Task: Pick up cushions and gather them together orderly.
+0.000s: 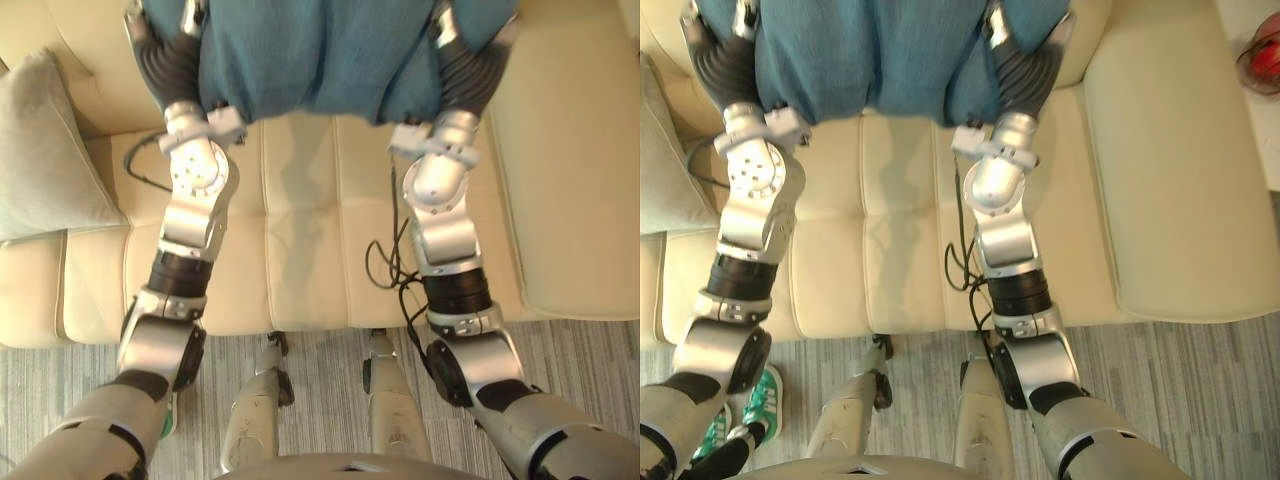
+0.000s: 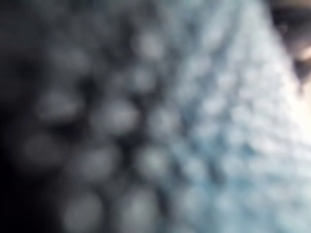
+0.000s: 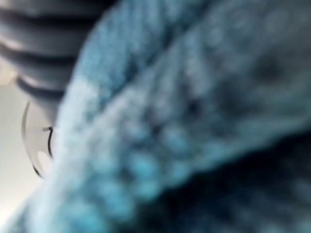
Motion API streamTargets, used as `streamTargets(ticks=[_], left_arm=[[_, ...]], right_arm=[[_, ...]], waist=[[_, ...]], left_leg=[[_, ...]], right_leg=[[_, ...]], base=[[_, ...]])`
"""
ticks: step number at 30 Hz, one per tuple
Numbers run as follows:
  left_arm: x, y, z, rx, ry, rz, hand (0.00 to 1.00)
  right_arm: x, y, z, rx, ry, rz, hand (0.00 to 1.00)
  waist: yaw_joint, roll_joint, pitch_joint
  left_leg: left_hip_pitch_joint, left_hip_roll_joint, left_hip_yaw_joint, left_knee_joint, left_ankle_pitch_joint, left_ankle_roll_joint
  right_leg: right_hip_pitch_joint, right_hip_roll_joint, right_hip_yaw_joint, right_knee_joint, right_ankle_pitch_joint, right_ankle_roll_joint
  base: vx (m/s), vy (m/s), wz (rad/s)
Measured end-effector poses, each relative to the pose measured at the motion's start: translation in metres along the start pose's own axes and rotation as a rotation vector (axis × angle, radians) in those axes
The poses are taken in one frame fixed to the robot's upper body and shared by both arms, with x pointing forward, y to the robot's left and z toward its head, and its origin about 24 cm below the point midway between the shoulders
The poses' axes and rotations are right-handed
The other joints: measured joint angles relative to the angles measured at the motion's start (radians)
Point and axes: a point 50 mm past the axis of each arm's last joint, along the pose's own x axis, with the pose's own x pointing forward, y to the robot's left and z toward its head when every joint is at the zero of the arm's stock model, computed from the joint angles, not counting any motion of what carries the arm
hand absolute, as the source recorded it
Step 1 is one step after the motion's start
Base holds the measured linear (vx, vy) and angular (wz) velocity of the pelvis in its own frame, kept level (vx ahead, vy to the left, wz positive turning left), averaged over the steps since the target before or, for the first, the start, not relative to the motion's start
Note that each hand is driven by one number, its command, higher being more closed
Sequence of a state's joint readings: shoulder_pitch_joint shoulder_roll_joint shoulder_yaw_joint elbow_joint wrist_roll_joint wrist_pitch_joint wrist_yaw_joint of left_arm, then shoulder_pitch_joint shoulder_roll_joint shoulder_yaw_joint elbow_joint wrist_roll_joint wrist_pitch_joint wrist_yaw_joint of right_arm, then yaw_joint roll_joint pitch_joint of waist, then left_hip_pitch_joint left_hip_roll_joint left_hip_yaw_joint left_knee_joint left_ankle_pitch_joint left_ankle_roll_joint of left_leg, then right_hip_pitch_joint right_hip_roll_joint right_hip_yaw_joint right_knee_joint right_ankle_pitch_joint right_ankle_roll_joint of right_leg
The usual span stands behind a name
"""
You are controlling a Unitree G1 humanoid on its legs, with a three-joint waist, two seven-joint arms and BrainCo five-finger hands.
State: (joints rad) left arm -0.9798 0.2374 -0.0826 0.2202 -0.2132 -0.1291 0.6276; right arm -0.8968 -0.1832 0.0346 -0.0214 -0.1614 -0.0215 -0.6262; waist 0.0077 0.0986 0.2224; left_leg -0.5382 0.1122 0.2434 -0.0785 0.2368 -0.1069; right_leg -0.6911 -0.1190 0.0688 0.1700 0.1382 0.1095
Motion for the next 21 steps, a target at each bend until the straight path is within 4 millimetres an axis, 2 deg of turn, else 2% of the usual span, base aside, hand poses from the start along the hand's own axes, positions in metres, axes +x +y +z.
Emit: streamTargets(ticks=[3, 5, 7, 8, 10, 11, 13, 14, 16, 17, 18, 20, 21], left_arm=[[0.009, -0.006, -0.004, 0.023, 0.023, 0.002, 0.0], [0.013, -0.007, -0.016, 0.065, 0.084, 0.005, 0.0], [0.013, -0.006, -0.022, 0.077, 0.113, 0.003, 0.0], [0.014, -0.006, -0.022, 0.059, 0.122, -0.002, 0.0], [0.013, -0.006, -0.026, 0.053, 0.146, -0.009, 0.0], [0.013, -0.004, -0.029, 0.038, 0.166, 0.002, 0.0], [0.013, -0.002, -0.031, 0.014, 0.181, 0.019, 0.0], [0.008, -0.001, -0.038, -0.01, 0.22, 0.039, 0.0], [0.001, -0.002, -0.049, -0.039, 0.278, 0.054, 0.0], [-0.011, 0.0, -0.062, -0.057, 0.34, 0.075, 0.0], [-0.016, 0.001, -0.067, -0.054, 0.362, 0.078, 0.0], [-0.03, 0.006, -0.084, -0.049, 0.438, 0.091, 0.0], [-0.036, 0.011, -0.089, -0.054, 0.467, 0.108, 0.0]], right_arm=[[0.021, -0.003, 0.014, 0.003, -0.068, -0.049, 0.0], [0.044, -0.004, 0.014, -0.032, -0.065, -0.07, 0.0], [0.056, -0.004, 0.01, -0.059, -0.044, -0.067, 0.0], [0.063, -0.007, 0.01, -0.044, -0.032, -0.069, 0.0], [0.067, -0.011, 0.003, -0.055, 0.0, -0.058, 0.0], [0.068, -0.012, -0.003, -0.068, 0.03, -0.039, 0.0], [0.072, -0.012, -0.01, -0.078, 0.077, -0.02, 0.0], [0.07, -0.013, -0.021, -0.099, 0.139, -0.001, 0.0], [0.069, -0.015, -0.032, -0.1, 0.204, 0.003, 0.0], [0.067, -0.015, -0.036, -0.06, 0.242, -0.013, 0.0], [0.067, -0.016, -0.036, -0.048, 0.247, -0.019, 0.0], [0.067, -0.016, -0.037, -0.031, 0.254, -0.024, 0.0], [0.066, -0.016, -0.037, -0.015, 0.255, -0.024, 0.0]], waist=[[-0.004, 0.003, 0.046], [-0.012, 0.012, 0.078], [-0.011, 0.014, 0.097], [-0.013, 0.017, 0.13], [-0.015, 0.018, 0.14], [-0.017, 0.017, 0.147], [-0.029, 0.019, 0.193], [-0.035, 0.019, 0.204], [-0.041, 0.021, 0.215], [-0.043, 0.021, 0.217], [-0.044, 0.021, 0.217], [-0.043, 0.021, 0.217], [-0.049, 0.021, 0.217]], left_leg=[[-0.06, -0.007, -0.006, 0.0, 0.029, -0.001], [-0.119, -0.018, -0.018, 0.0, 0.053, -0.016], [-0.161, -0.019, -0.021, 0.0, 0.065, -0.019], [-0.184, -0.019, -0.024, 0.0, 0.084, -0.039], [-0.236, -0.015, -0.024, -0.001, 0.082, -0.053], [-0.254, -0.012, -0.024, -0.001, 0.061, -0.055], [-0.255, -0.011, -0.018, -0.005, 0.051, -0.047], [-0.268, -0.01, 0.008, -0.007, 0.031, -0.05], [-0.274, -0.011, 0.034, -0.006, 0.003, -0.056], [-0.28, -0.009, 0.047, -0.002, 0.001, -0.057], [-0.281, -0.008, 0.054, -0.001, 0.002, -0.057], [-0.279, -0.005, 0.059, -0.001, 0.058, -0.042], [-0.279, -0.009, 0.06, -0.001, 0.064, -0.032]], right_leg=[[-0.085, -0.008, -0.002, 0.068, -0.027, 0.001], [-0.168, -0.019, -0.006, 0.14, -0.06, -0.002], [-0.222, -0.02, -0.012, 0.178, -0.074, -0.005], [-0.249, -0.023, -0.018, 0.202, -0.084, -0.011], [-0.313, -0.021, -0.027, 0.237, -0.093, -0.018], [-0.339, -0.019, -0.027, 0.253, -0.095, -0.019], [-0.345, -0.021, -0.024, 0.262, -0.095, -0.019], [-0.365, -0.028, -0.02, 0.268, -0.094, -0.019], [-0.374, -0.036, -0.017, 0.267, -0.094, -0.019], [-0.382, -0.037, -0.015, 0.267, -0.094, -0.019], [-0.384, -0.037, -0.013, 0.267, -0.094, -0.018], [-0.389, -0.03, -0.002, 0.275, -0.101, -0.015], [-0.391, -0.031, 0.004, 0.281, -0.106, -0.012]], base=[[-0.04, -0.034, 0.17], [-0.04, -0.04, 0.31], [-0.03, -0.061, 0.27], [-0.03, -0.078, 0.28], [-0.03, -0.069, 0.2], [-0.02, -0.064, 0.09], [-0.02, -0.05, 0.06], [-0.02, -0.049, 0.1], [0.0, -0.029, 0.13], [0.02, -0.021, 0.06], [0.02, -0.035, -0.07], [0.01, -0.038, -0.15], [0.01, -0.051, -0.02]])
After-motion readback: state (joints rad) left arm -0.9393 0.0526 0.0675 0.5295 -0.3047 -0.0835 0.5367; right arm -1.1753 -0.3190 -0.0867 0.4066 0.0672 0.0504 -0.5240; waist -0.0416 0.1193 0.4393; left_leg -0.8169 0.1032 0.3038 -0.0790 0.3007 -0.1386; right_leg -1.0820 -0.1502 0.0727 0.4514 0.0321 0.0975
